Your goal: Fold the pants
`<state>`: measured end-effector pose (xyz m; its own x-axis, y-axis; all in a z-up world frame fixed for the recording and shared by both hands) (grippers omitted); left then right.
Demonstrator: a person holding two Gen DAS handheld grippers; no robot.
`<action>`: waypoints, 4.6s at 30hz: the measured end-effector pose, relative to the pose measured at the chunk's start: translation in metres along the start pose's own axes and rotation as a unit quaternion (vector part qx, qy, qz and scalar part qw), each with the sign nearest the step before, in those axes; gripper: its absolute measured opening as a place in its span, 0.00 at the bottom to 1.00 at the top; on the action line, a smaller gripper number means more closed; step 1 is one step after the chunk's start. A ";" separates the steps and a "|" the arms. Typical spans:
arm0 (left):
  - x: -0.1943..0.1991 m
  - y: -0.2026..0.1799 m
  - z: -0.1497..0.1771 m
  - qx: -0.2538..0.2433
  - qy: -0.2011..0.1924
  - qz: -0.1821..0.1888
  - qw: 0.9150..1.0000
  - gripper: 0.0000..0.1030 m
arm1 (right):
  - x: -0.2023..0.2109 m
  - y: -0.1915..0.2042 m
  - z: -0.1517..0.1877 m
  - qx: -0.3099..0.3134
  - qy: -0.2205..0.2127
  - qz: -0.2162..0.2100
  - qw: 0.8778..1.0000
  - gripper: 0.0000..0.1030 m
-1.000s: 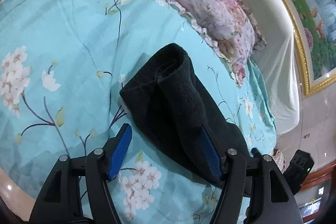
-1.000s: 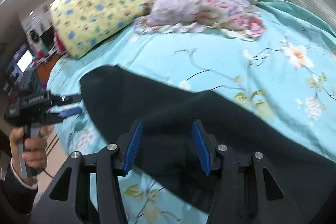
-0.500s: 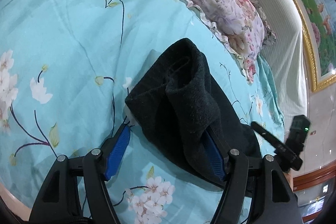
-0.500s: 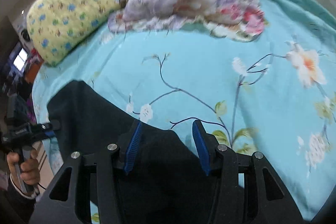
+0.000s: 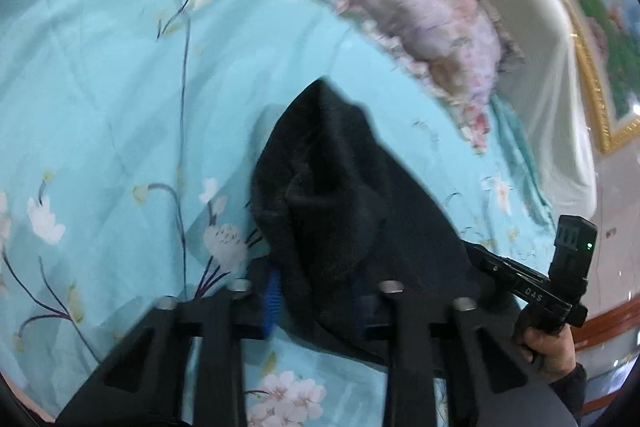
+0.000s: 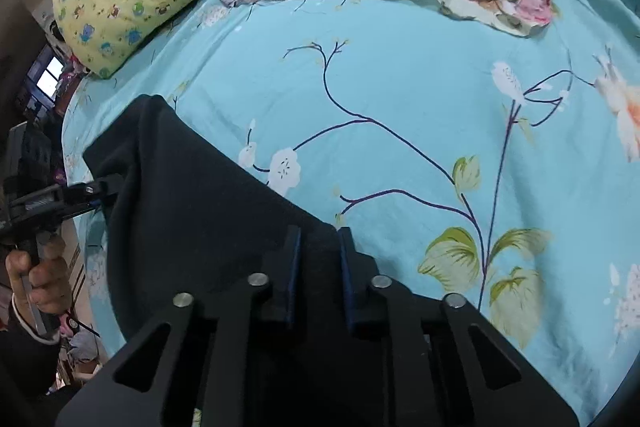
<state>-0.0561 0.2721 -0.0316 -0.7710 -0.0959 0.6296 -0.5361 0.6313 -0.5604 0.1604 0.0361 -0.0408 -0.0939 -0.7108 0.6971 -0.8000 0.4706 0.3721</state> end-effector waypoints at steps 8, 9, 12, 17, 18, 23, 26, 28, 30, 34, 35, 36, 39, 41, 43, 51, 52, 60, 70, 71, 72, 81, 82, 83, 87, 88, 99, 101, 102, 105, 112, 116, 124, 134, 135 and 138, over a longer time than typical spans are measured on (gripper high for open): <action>0.069 -0.009 -0.027 -0.025 -0.056 0.153 0.986 0.17 | 0.060 0.010 -0.019 -0.026 -0.085 -0.033 0.995 0.14; 0.067 -0.006 -0.027 -0.023 -0.054 0.151 0.987 0.17 | 0.059 0.009 -0.020 -0.029 -0.089 -0.034 0.995 0.14; 0.052 0.000 -0.023 -0.041 -0.049 0.118 0.991 0.16 | 0.040 0.010 -0.019 -0.039 -0.080 -0.030 0.996 0.14; 0.022 0.017 -0.013 -0.059 -0.033 0.066 0.995 0.17 | 0.001 0.015 -0.008 -0.025 -0.056 0.016 0.998 0.15; 0.018 0.021 -0.012 -0.060 -0.029 0.060 0.996 0.17 | -0.003 0.012 -0.005 -0.032 -0.056 0.019 0.998 0.15; 0.026 0.026 -0.010 -0.087 -0.035 0.024 0.995 0.33 | 0.019 0.000 0.000 -0.079 -0.086 0.033 0.993 0.34; 0.049 0.027 -0.012 -0.098 -0.067 0.004 0.993 0.34 | 0.051 -0.001 0.007 -0.080 -0.118 0.046 0.989 0.38; 0.063 0.025 -0.016 -0.098 -0.086 0.009 0.991 0.34 | 0.074 0.000 0.017 -0.085 -0.136 0.051 0.986 0.41; 0.074 0.019 -0.016 -0.101 -0.091 0.019 0.990 0.34 | 0.097 0.000 0.032 -0.097 -0.154 0.053 0.982 0.41; 0.077 -0.013 -0.004 -0.146 -0.074 0.050 0.985 0.36 | 0.131 -0.004 0.064 -0.129 -0.175 0.061 0.974 0.41; 0.076 -0.021 0.000 -0.155 -0.069 0.056 0.984 0.37 | 0.140 -0.007 0.076 -0.140 -0.178 0.066 0.972 0.41; 0.075 -0.030 0.006 -0.168 -0.061 0.066 0.982 0.37 | 0.148 -0.009 0.087 -0.150 -0.181 0.071 0.969 0.41; 0.066 -0.062 0.026 -0.210 -0.036 0.093 0.973 0.39 | 0.168 -0.017 0.116 -0.179 -0.189 0.080 0.962 0.41; 0.059 -0.084 0.041 -0.240 -0.020 0.109 0.964 0.42 | 0.180 -0.023 0.135 -0.195 -0.191 0.093 0.957 0.41; 0.051 -0.108 0.059 -0.273 0.004 0.132 0.953 0.47 | 0.192 -0.032 0.151 -0.208 -0.197 0.106 0.952 0.41; 0.025 -0.177 0.121 -0.380 0.068 0.177 0.905 0.53 | 0.244 -0.073 0.207 -0.281 -0.233 0.162 0.917 0.41; 0.019 -0.186 0.130 -0.400 0.077 0.178 0.896 0.53 | 0.248 -0.078 0.212 -0.288 -0.236 0.169 0.913 0.41; -0.010 -0.218 0.165 -0.489 0.127 0.190 0.842 0.53 | 0.274 -0.116 0.237 -0.341 -0.260 0.206 0.880 0.41; -0.037 -0.225 0.183 -0.535 0.163 0.182 0.809 0.50 | 0.281 -0.141 0.242 -0.368 -0.287 0.218 0.857 0.46; -0.039 -0.224 0.182 -0.534 0.164 0.180 0.809 0.49 | 0.281 -0.142 0.242 -0.369 -0.291 0.216 0.856 0.46; -0.042 -0.223 0.181 -0.533 0.167 0.179 0.810 0.47 | 0.282 -0.143 0.241 -0.370 -0.295 0.217 0.854 0.46; -0.053 -0.223 0.183 -0.557 0.176 0.168 0.794 0.02 | 0.286 -0.149 0.241 -0.362 -0.304 0.244 0.847 0.12; -0.050 -0.225 0.184 -0.562 0.173 0.173 0.790 0.02 | 0.287 -0.149 0.241 -0.360 -0.305 0.245 0.847 0.10; -0.048 -0.227 0.186 -0.568 0.172 0.176 0.785 0.01 | 0.289 -0.148 0.241 -0.357 -0.307 0.246 0.847 0.10; -0.037 -0.237 0.188 -0.581 0.162 0.192 0.774 0.00 | 0.295 -0.142 0.239 -0.345 -0.313 0.252 0.848 0.09; -0.036 -0.238 0.187 -0.581 0.160 0.194 0.774 0.00 | 0.297 -0.142 0.239 -0.344 -0.315 0.252 0.848 0.09; -0.048 -0.231 0.189 -0.601 0.177 0.169 0.761 0.09 | 0.304 -0.147 0.246 -0.354 -0.317 0.240 0.847 0.05; -0.053 -0.228 0.193 -0.611 0.186 0.159 0.753 0.13 | 0.303 -0.146 0.245 -0.351 -0.315 0.241 0.848 0.05; -0.055 -0.227 0.195 -0.615 0.188 0.156 0.749 0.14 | 0.304 -0.145 0.244 -0.349 -0.316 0.244 0.848 0.05; -0.059 -0.226 0.199 -0.624 0.191 0.155 0.742 0.07 | 0.304 -0.144 0.243 -0.344 -0.316 0.248 0.849 0.05; -0.055 -0.226 0.202 -0.616 0.203 0.175 0.741 0.00 | 0.306 -0.143 0.246 -0.339 -0.309 0.265 0.848 0.05; -0.051 -0.225 0.210 -0.613 0.224 0.182 0.736 0.01 | 0.299 -0.150 0.257 -0.363 -0.294 0.260 0.845 0.05; -0.050 -0.281 0.185 -0.551 0.224 0.226 0.771 0.23 | 0.310 -0.141 0.268 -0.380 -0.296 0.276 0.832 0.34; -0.096 -0.382 0.208 -0.519 0.244 0.252 0.779 0.50 | 0.303 -0.156 0.279 -0.427 -0.322 0.223 0.815 0.45; -0.099 -0.392 0.213 -0.518 0.252 0.259 0.776 0.50 | 0.302 -0.159 0.280 -0.433 -0.328 0.216 0.812 0.45; -0.114 -0.418 0.232 -0.523 0.269 0.266 0.764 0.52 | 0.302 -0.166 0.281 -0.440 -0.347 0.200 0.804 0.44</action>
<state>0.1761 -0.1595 0.0054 -0.3801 0.5415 0.7499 0.5885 0.7670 -0.2557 0.0988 -0.4033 -0.0643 -0.7918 -0.3882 0.4715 0.0752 0.7042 0.7061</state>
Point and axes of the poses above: each gripper's, at about its wrist camera, not at the fingertips, and x roughly against the way its jaws point, y to its left, z to its underside, the point moved 3 cm from there along -x, roughly the way its jaws point, and after that the axes turned 10 degrees about -y, right-handed, at the moved point
